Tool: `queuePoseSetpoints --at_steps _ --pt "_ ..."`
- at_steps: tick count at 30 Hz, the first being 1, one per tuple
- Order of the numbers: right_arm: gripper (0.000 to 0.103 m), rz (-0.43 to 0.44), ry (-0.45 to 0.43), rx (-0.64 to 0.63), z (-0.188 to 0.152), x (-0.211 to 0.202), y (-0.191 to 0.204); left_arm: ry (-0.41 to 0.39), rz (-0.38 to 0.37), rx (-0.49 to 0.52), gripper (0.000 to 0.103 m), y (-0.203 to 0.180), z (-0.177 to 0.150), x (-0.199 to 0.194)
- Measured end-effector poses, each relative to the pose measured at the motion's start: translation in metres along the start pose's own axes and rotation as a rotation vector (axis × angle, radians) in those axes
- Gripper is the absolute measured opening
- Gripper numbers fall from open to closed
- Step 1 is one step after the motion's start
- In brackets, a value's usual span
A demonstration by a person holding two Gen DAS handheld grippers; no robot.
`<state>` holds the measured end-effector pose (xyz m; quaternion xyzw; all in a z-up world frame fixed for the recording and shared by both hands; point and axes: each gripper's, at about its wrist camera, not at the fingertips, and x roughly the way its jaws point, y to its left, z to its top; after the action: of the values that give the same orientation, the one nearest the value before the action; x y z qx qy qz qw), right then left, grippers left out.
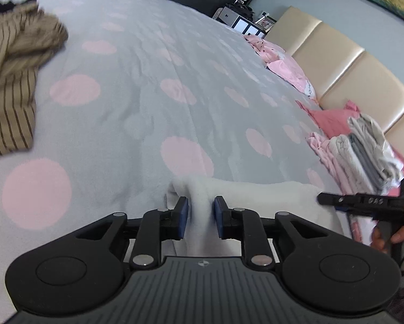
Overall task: Fold clothes
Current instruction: 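Pinch the folded cream sweater edge with both grippers side by side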
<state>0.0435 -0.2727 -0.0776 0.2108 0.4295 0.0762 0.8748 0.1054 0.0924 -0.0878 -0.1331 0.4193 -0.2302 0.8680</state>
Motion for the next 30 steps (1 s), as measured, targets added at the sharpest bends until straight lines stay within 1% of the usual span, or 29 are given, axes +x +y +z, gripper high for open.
queuePoseSetpoints --at_steps 2,4,6,7,8,10,11,13,16,18,20,23,26,30 --pt "0.039 -0.034 -0.052 -0.056 0.000 -0.013 0.011 -0.056 0.073 0.071 0.026 -0.014 0.000 -0.011" --pt "0.038 -0.069 -0.122 -0.140 0.000 -0.023 0.024 -0.125 0.112 0.153 0.027 -0.031 0.002 -0.019" --pt "0.038 -0.072 -0.161 -0.227 0.000 -0.024 0.042 -0.162 0.091 0.224 0.028 -0.048 0.005 -0.020" --pt "0.036 -0.072 -0.178 -0.270 -0.001 -0.023 0.051 -0.158 0.066 0.244 0.028 -0.056 0.006 -0.017" --pt "0.032 -0.072 -0.195 -0.313 -0.001 -0.023 0.060 -0.146 0.063 0.259 0.029 -0.063 0.005 -0.010" --pt "0.028 -0.075 -0.205 -0.385 -0.004 -0.015 0.077 -0.122 0.057 0.291 0.029 -0.079 0.003 0.002" --pt "0.023 -0.097 -0.210 -0.417 -0.007 -0.010 0.083 -0.101 0.058 0.283 0.029 -0.081 0.002 0.010" --pt "0.019 -0.157 -0.224 -0.479 -0.012 0.002 0.094 -0.059 0.060 0.268 0.028 -0.086 0.000 0.025" --pt "0.019 -0.163 -0.167 -0.457 -0.017 0.021 0.091 -0.020 0.068 0.265 0.027 -0.088 -0.005 0.043" --pt "0.018 -0.161 -0.128 -0.440 -0.026 0.033 0.085 0.035 0.097 0.269 0.024 -0.085 -0.010 0.055" --pt "0.018 -0.159 -0.088 -0.424 -0.034 0.044 0.079 0.033 0.105 0.287 0.023 -0.086 -0.012 0.056" --pt "0.018 -0.172 -0.102 -0.480 -0.043 0.049 0.079 0.031 0.118 0.315 0.023 -0.087 -0.016 0.058" --pt "0.018 -0.170 -0.090 -0.450 -0.037 0.044 0.082 0.024 0.125 0.336 0.023 -0.089 -0.018 0.056" --pt "0.018 -0.138 -0.134 -0.442 -0.036 0.023 0.089 -0.005 0.097 0.357 0.023 -0.097 -0.021 0.039"
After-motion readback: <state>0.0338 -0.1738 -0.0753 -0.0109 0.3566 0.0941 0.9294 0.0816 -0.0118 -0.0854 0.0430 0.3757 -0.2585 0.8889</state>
